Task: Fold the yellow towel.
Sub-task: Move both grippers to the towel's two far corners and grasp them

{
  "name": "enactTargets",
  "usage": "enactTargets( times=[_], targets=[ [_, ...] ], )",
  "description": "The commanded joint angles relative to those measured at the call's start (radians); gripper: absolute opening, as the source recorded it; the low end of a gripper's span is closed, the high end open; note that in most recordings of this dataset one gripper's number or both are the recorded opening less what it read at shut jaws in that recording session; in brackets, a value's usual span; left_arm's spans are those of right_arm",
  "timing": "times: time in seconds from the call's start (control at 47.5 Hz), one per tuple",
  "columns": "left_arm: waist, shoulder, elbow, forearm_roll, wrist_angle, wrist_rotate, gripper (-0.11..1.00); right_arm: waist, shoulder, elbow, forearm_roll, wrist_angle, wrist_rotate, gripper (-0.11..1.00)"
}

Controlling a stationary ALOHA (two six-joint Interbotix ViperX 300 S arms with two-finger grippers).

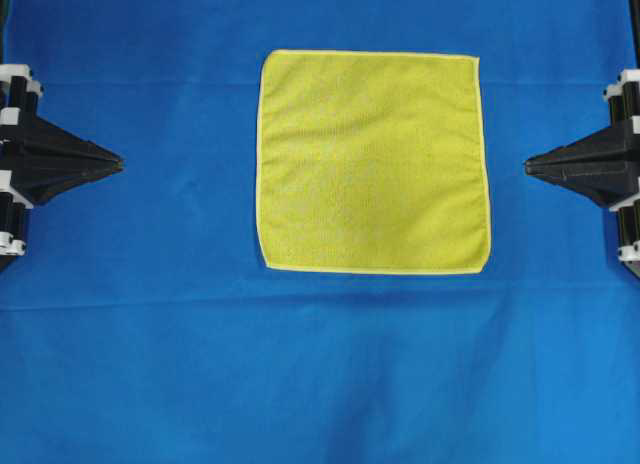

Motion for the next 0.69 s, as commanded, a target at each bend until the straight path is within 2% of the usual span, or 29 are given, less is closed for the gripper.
enactTargets(
  times=[0.0,0.105,0.273,0.568,0.61,0.652,0.673],
  targets=[
    [0.008,0.021,-0.035,-0.028,0.015,-0.003,0.00,-0.011,0.009,-0.037,0.008,-0.002,0.008,0.00],
    [0.031,0.055,-0.041,-0.028,0.018,0.009,0.00,-0.048,0.011,-0.063,0.009,0.083,0.014,0.00],
    [0.106,0.173,-0.087,-0.028,0.015,0.011,0.00,-0.166,0.034,-0.101,0.009,0.244,0.040,0.00],
    [0.268,0.405,-0.166,-0.028,0.015,0.009,0.01,-0.416,0.178,-0.110,0.003,0.350,0.041,0.01],
    [0.285,0.440,-0.183,-0.028,0.015,0.011,0.05,-0.453,0.206,-0.112,-0.002,0.356,0.041,0.01],
    [0.307,0.483,-0.202,-0.028,0.014,0.012,0.15,-0.488,0.238,-0.114,-0.008,0.357,0.041,0.03],
    [0.318,0.505,-0.210,-0.028,0.015,0.012,0.22,-0.506,0.253,-0.114,-0.011,0.357,0.040,0.08]
  ],
)
